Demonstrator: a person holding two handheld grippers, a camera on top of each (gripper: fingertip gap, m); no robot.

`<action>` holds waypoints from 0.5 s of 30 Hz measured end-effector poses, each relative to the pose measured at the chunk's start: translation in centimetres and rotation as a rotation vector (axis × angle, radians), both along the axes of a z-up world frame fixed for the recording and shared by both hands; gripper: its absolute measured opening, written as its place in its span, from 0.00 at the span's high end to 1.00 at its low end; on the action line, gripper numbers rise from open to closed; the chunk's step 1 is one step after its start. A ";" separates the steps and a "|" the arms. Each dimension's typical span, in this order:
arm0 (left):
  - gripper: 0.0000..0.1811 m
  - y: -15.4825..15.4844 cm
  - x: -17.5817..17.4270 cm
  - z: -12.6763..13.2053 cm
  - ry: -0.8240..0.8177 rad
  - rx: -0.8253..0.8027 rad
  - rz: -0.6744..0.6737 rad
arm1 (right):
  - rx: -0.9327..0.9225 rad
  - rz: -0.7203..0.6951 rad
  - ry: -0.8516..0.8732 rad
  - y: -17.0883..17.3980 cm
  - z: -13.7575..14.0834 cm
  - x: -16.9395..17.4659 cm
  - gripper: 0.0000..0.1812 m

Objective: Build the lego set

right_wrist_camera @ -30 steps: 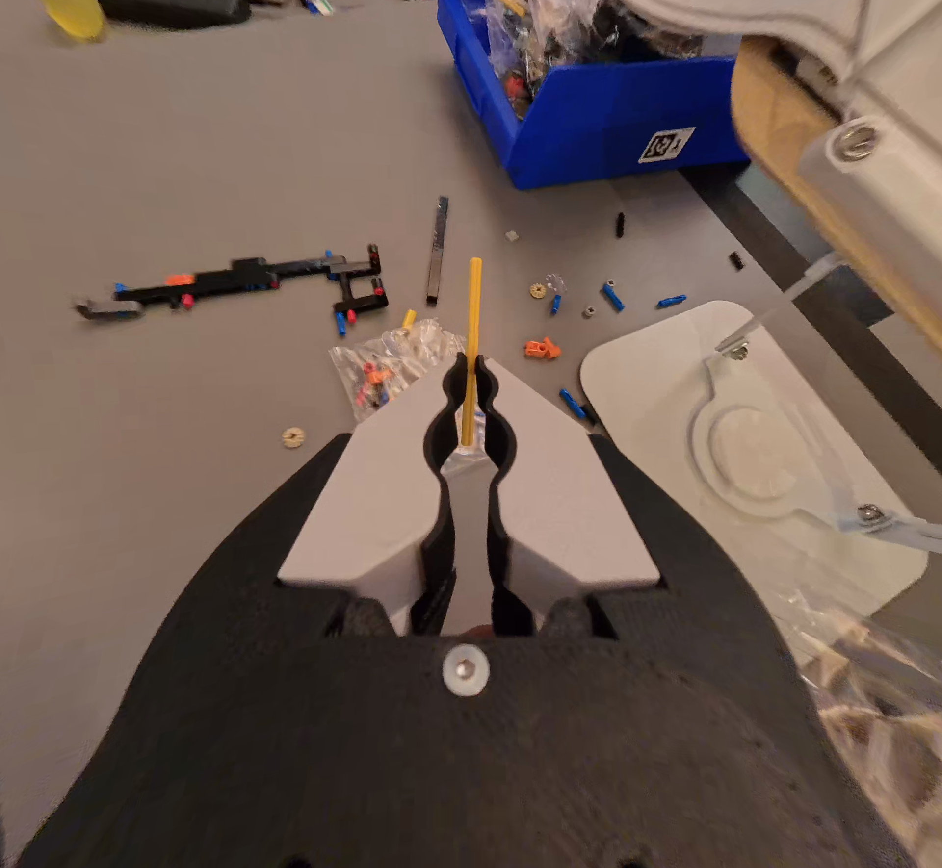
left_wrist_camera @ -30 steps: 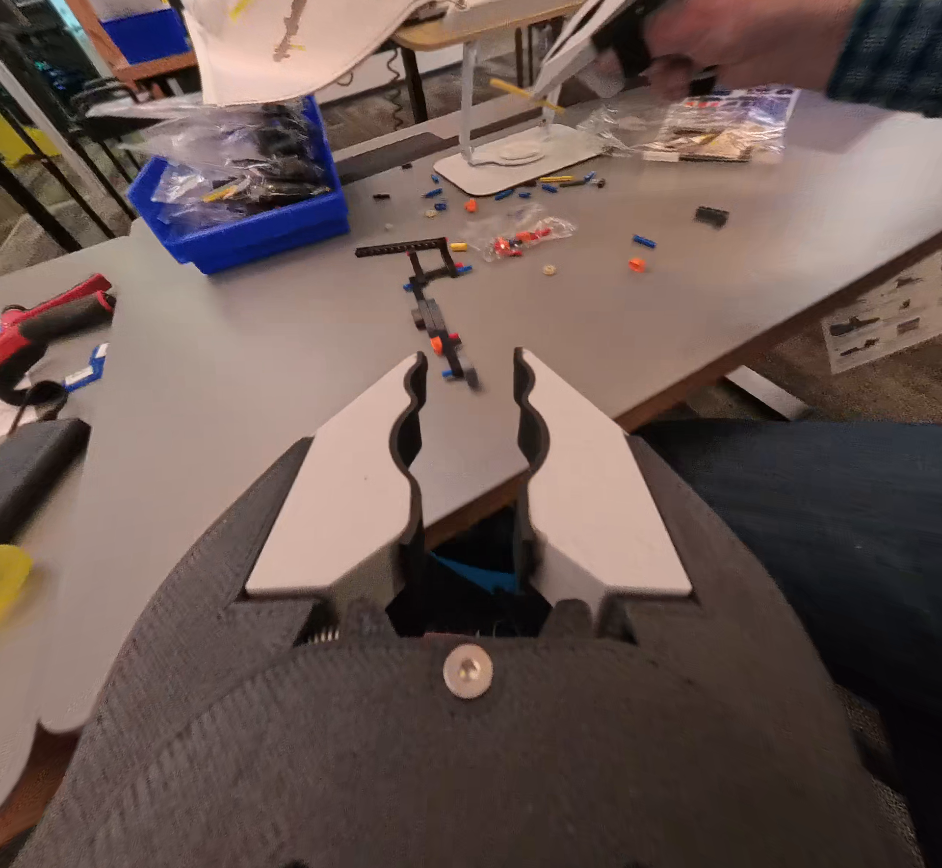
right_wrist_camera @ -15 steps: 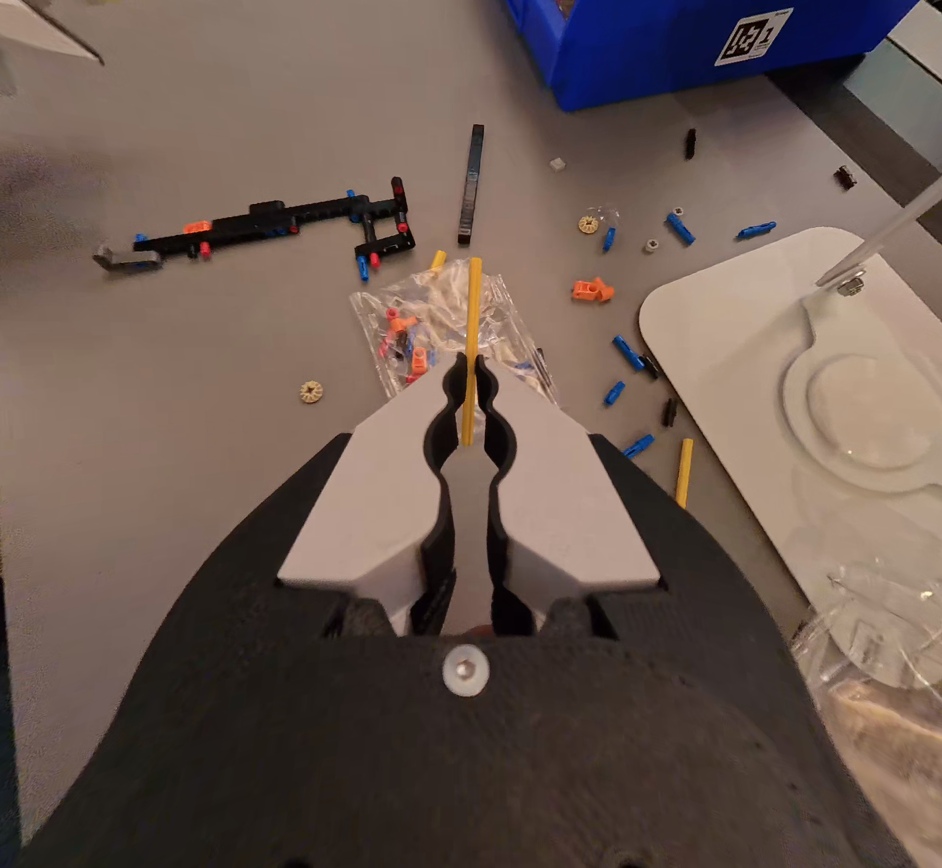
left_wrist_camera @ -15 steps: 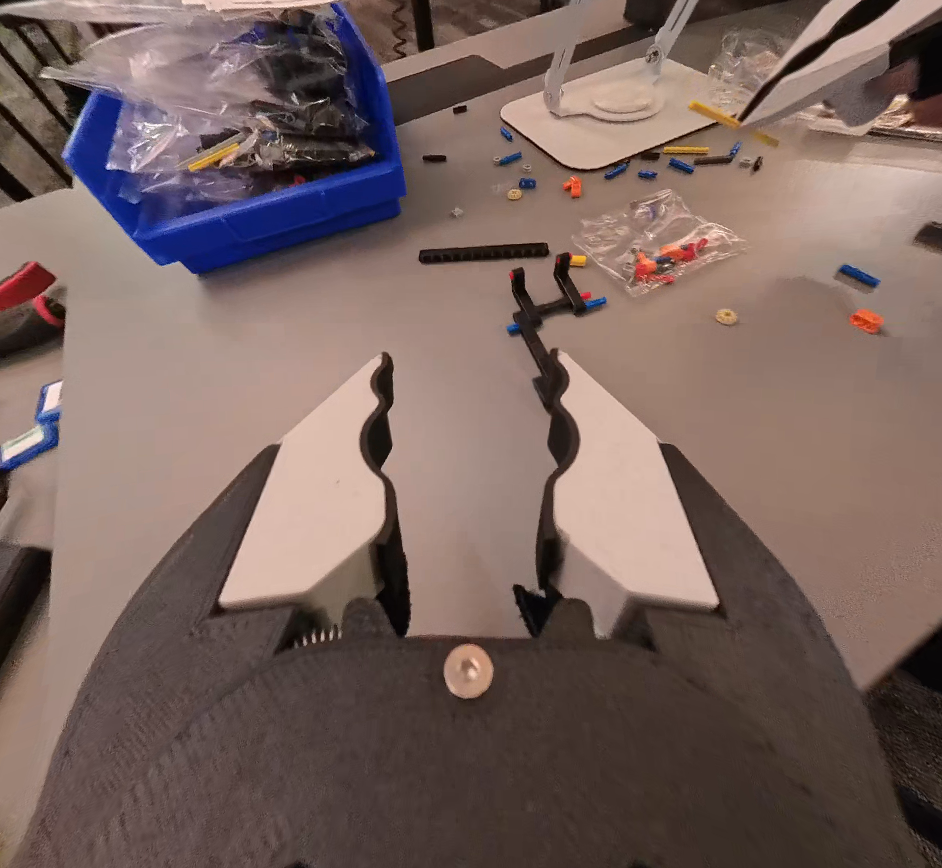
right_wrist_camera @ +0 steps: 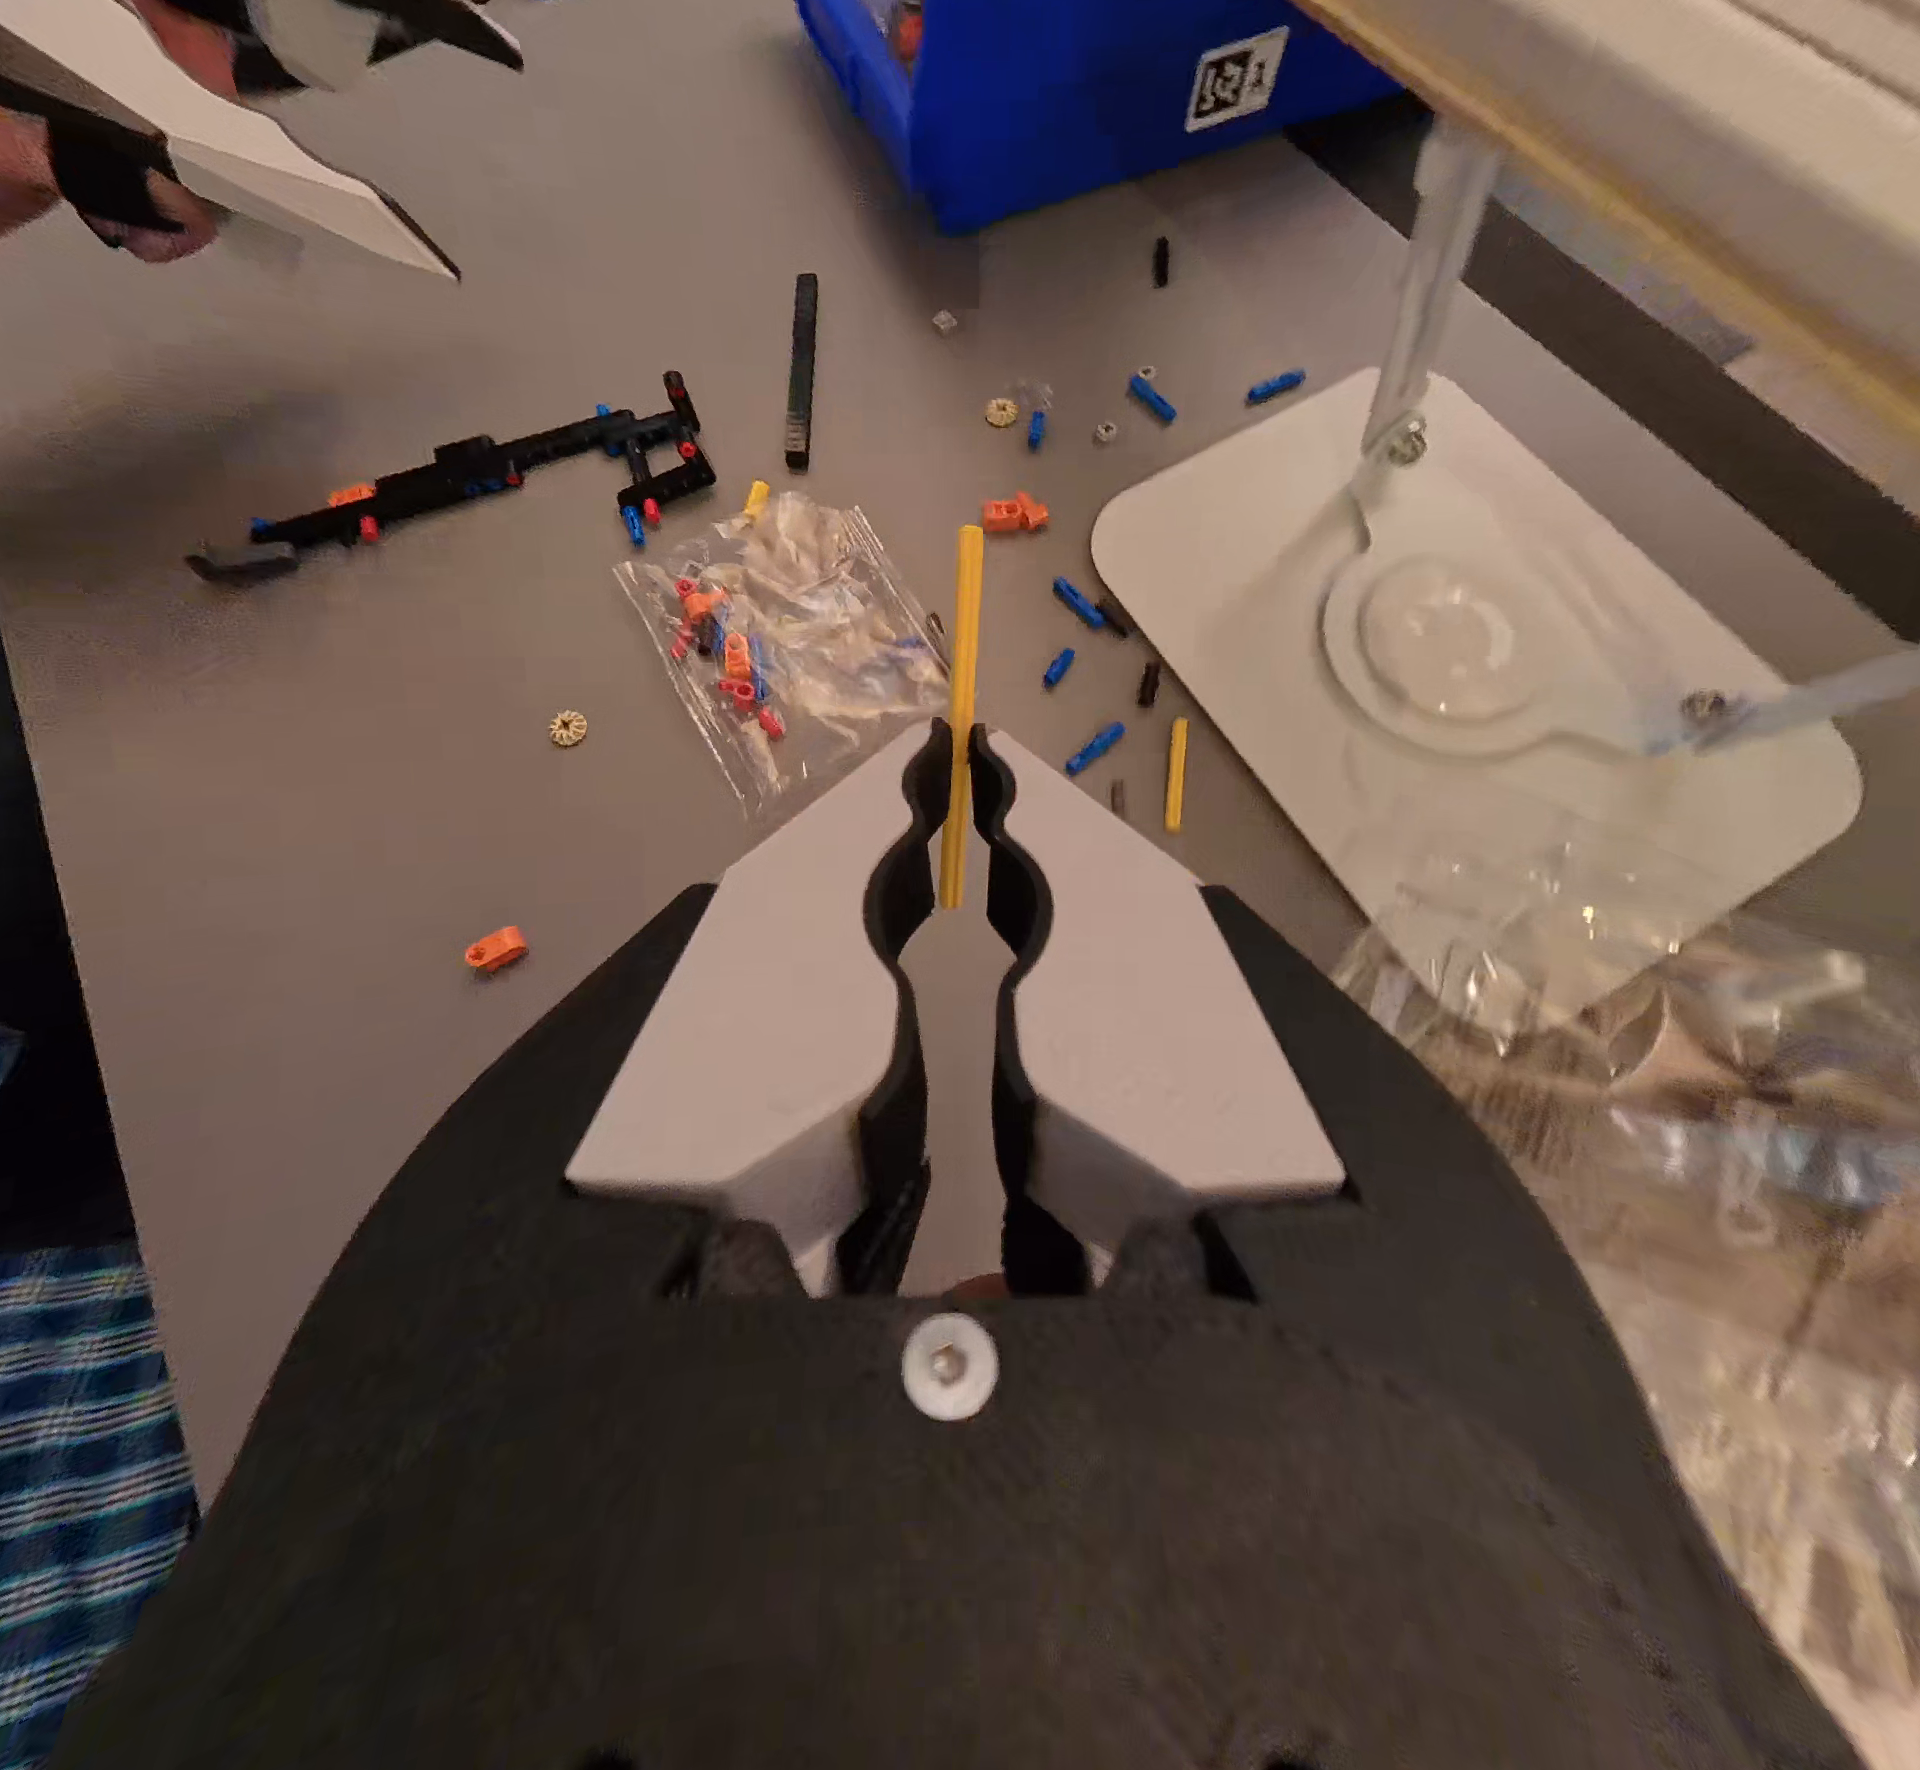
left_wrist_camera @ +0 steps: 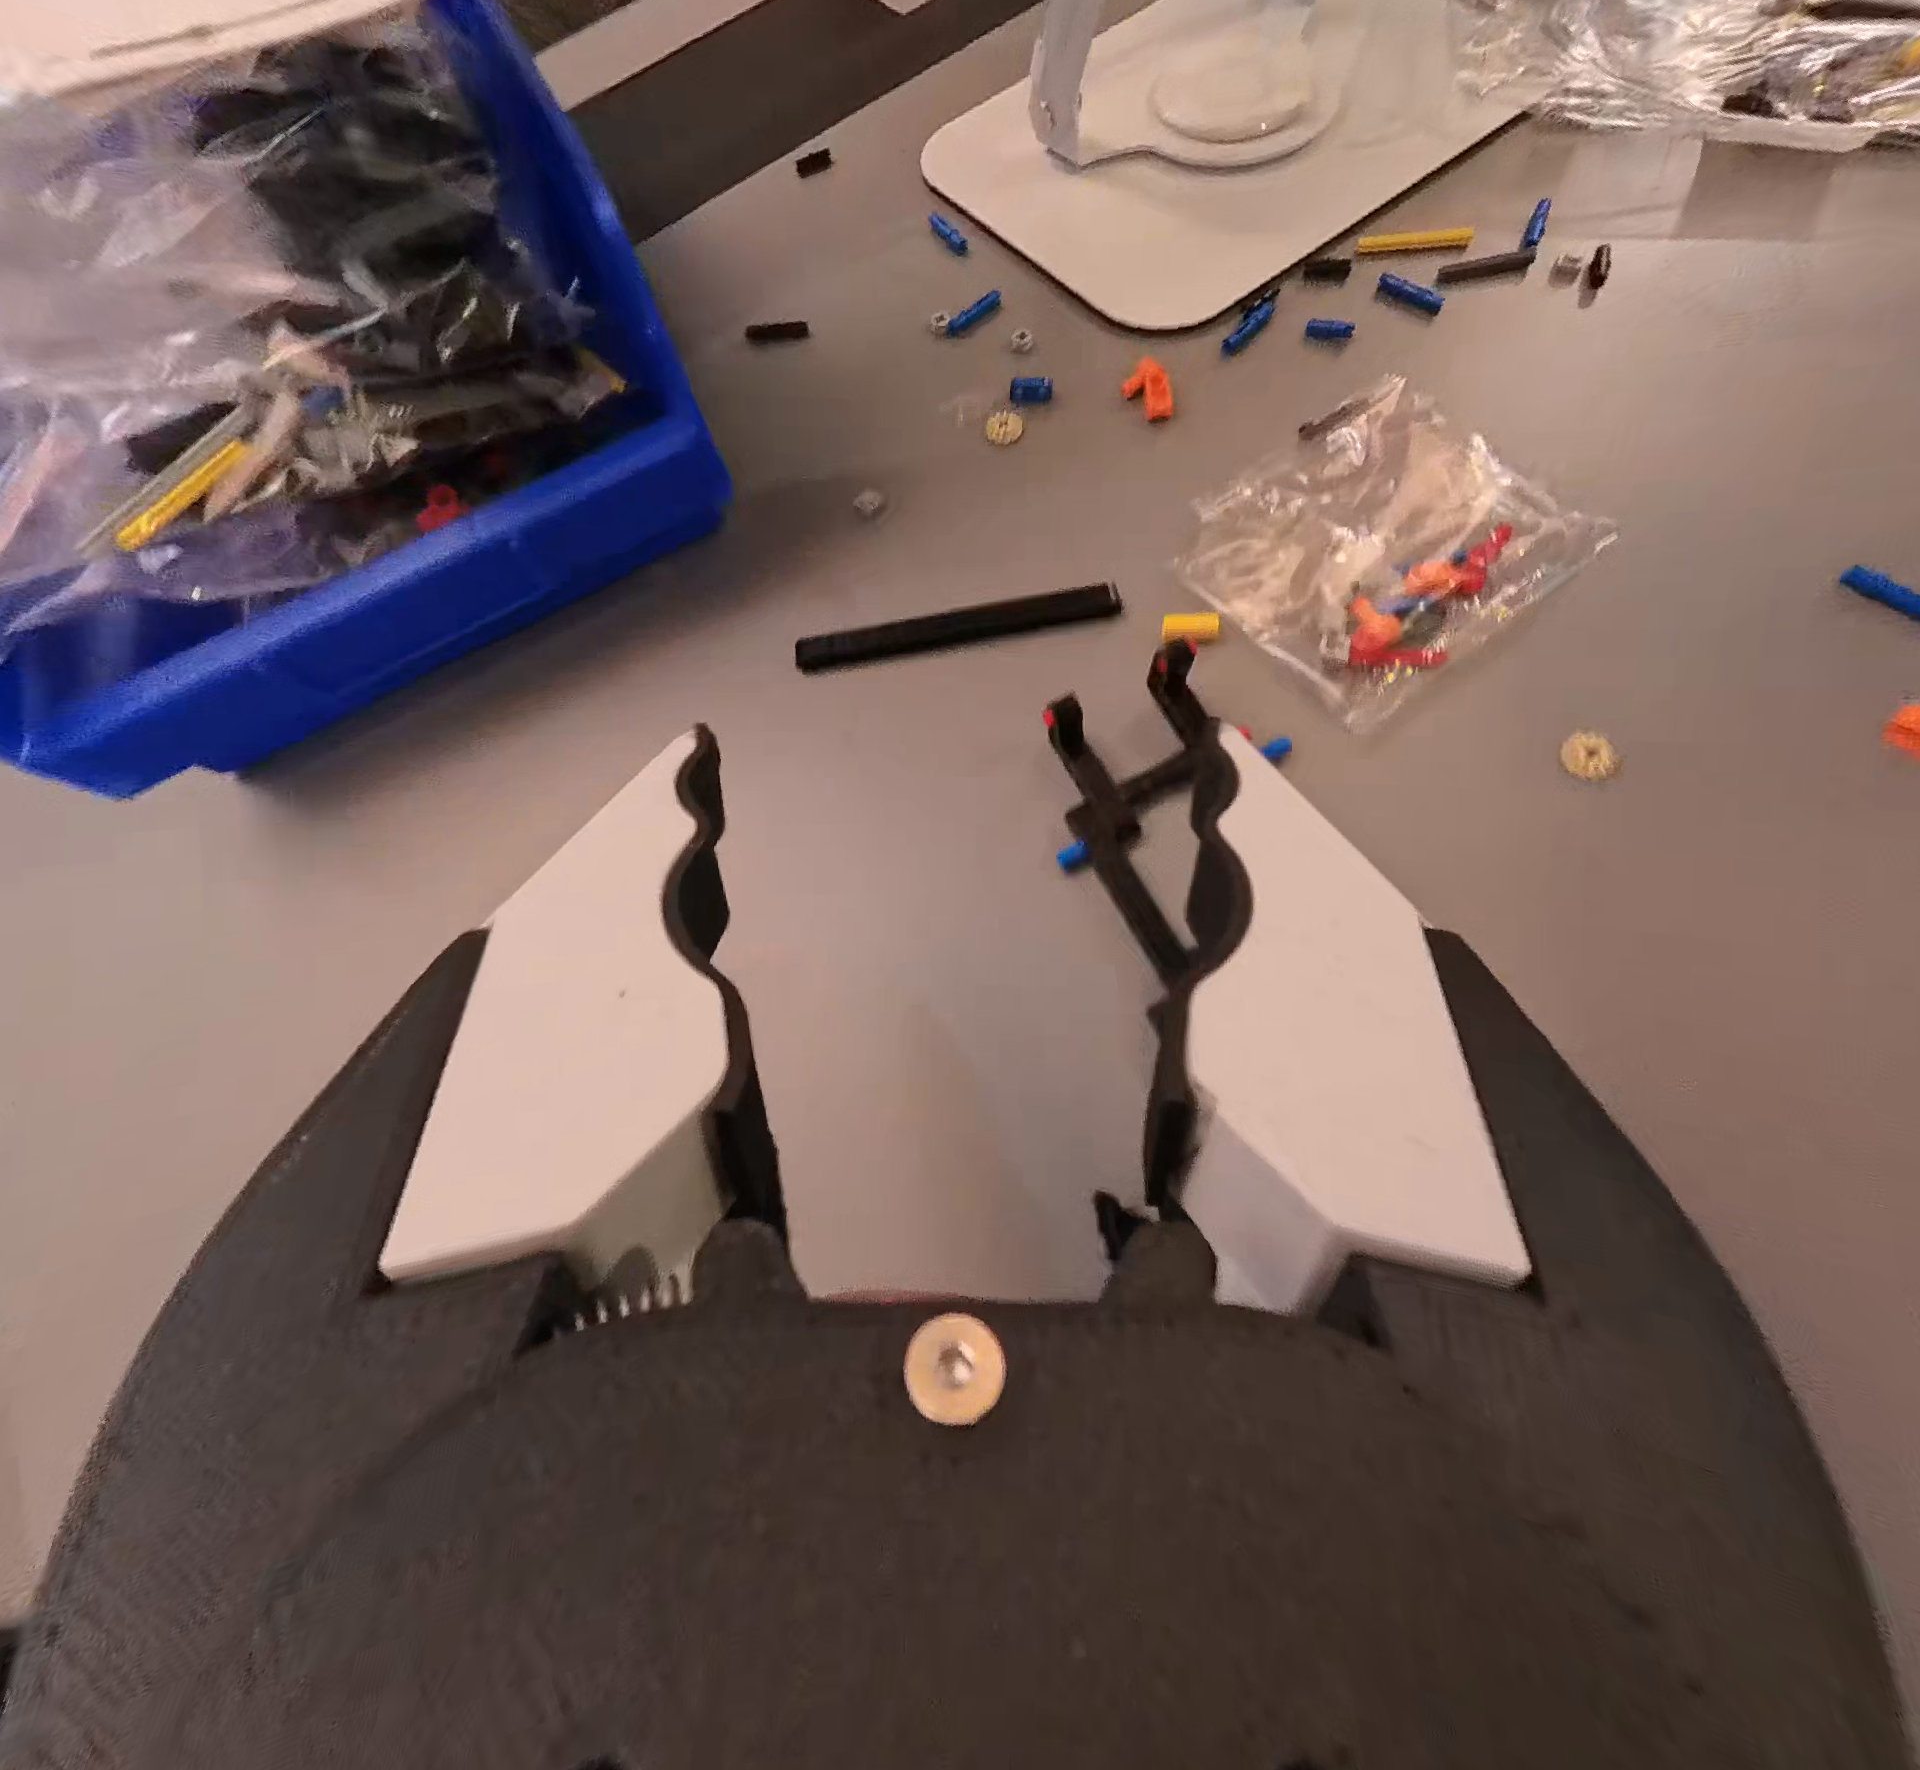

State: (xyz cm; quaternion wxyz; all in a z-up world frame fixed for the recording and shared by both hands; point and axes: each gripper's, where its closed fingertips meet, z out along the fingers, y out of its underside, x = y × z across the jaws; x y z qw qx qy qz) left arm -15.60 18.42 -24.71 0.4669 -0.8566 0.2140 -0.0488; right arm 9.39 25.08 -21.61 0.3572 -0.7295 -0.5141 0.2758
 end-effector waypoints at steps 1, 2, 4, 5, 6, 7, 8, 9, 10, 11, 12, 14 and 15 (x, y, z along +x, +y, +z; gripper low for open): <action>0.49 0.9 0.5 0.1 0.014 -0.011 -0.005 | 0.002 -0.012 -0.001 0.0 -0.4 0.6 0.99; 0.49 1.8 1.1 0.3 0.028 -0.015 -0.014 | 0.015 -0.027 -0.010 0.2 -0.9 1.1 0.99; 0.50 3.6 2.6 0.6 0.030 -0.013 -0.048 | 0.021 -0.036 -0.034 0.4 -1.9 1.6 0.99; 0.51 4.4 3.3 0.6 0.021 -0.017 -0.069 | 0.016 -0.034 -0.031 0.5 -2.1 1.6 0.99; 0.51 5.1 3.9 0.5 0.016 -0.024 -0.089 | 0.017 -0.035 -0.024 0.7 -2.1 1.5 0.99; 0.53 5.8 4.4 0.4 0.022 -0.025 -0.114 | 0.019 -0.033 -0.024 0.9 -2.3 1.3 0.99; 0.54 6.5 4.9 0.2 0.039 -0.022 -0.140 | 0.019 -0.028 -0.034 0.9 -2.7 1.2 0.99; 0.54 7.1 5.1 0.0 0.056 -0.019 -0.162 | 0.017 -0.024 -0.046 0.8 -3.4 1.2 0.99; 0.55 7.5 5.4 -0.3 0.058 -0.017 -0.186 | 0.010 -0.016 -0.055 0.7 -4.1 1.1 0.99; 0.56 7.9 5.7 -0.5 0.044 -0.017 -0.211 | 0.002 -0.005 -0.069 0.5 -4.8 1.0 0.99; 0.58 8.1 5.8 -0.7 0.035 -0.015 -0.232 | 0.005 0.006 -0.088 0.4 -5.5 1.1 0.99; 0.60 8.4 5.7 -1.0 0.027 -0.001 -0.257 | 0.022 0.028 -0.115 0.2 -6.2 0.9 0.99; 0.61 8.4 5.5 -1.2 0.015 -0.001 -0.262 | 0.029 0.030 -0.121 0.3 -6.2 0.7 0.99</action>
